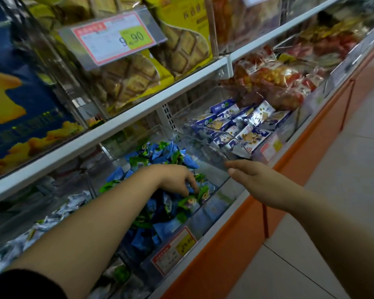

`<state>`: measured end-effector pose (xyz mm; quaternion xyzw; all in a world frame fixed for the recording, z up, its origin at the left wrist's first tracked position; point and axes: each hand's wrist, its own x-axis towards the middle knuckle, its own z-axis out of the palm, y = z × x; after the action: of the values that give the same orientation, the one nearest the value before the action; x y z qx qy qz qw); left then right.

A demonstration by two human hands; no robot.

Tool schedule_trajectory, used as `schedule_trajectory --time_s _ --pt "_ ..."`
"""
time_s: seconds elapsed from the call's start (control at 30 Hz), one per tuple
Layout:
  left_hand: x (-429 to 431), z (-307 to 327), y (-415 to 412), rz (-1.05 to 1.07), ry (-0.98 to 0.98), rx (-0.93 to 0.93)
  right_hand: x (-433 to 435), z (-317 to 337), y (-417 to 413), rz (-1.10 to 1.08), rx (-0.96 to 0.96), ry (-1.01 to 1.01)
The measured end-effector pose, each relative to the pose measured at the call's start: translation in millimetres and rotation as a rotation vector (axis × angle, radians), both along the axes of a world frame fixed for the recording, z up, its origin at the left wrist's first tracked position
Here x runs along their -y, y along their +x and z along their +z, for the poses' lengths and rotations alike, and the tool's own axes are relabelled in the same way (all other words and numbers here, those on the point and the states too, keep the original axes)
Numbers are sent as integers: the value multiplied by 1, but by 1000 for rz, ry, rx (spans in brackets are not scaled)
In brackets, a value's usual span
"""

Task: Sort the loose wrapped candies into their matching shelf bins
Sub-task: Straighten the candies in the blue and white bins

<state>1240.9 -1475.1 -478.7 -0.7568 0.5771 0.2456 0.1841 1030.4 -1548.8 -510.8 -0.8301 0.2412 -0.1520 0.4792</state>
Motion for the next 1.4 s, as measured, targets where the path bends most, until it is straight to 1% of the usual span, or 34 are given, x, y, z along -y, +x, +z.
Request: schedule_trajectory --time_s 0.07,0.23,0.33,0.57,0.7,0.77,0.83,0.9,1.0,1.03,1.1,1.17,1.27,1.3,1.33,1.4 --pt "-8 5 2 -38 -16 21 0 0 0 2 3 -10" --pt "-35 18 13 -56 -65 65 -1 1 1 8 -11 -21" --pt "-51 21 18 -15 -125 7 -2 1 1 2 -12 -25" --pt "-70 27 17 117 -348 -162 -4 1 3 -29 -6 -42" --pt "-81 37 8 181 -547 -167 -9 1 9 -81 6 -77" --pt "-91 45 -1 233 -632 -217 -13 0 18 -168 41 -150" --pt "-105 51 -9 291 -695 -247 -21 2 31 -274 131 -249" --pt "-124 49 -10 371 -770 -156 -34 3 45 -308 227 -310" --pt "-156 39 -11 522 -910 -7 -61 2 61 -222 286 -460" --pt "-165 35 -12 565 -945 6 -71 3 65 -154 289 -508" --pt "-179 28 -18 617 -973 10 -91 3 73 69 247 -500" --pt "-187 20 -22 626 -967 -1 -109 2 84 276 121 -499" --pt "-196 4 -24 588 -982 -73 -116 1 109 437 -155 -731" --pt "-199 2 -22 575 -990 -107 -114 3 118 483 -244 -774" --pt "-201 1 -21 566 -992 -143 -109 5 126 523 -310 -786" --pt "-206 2 -16 555 -981 -206 -97 13 137 568 -373 -760"
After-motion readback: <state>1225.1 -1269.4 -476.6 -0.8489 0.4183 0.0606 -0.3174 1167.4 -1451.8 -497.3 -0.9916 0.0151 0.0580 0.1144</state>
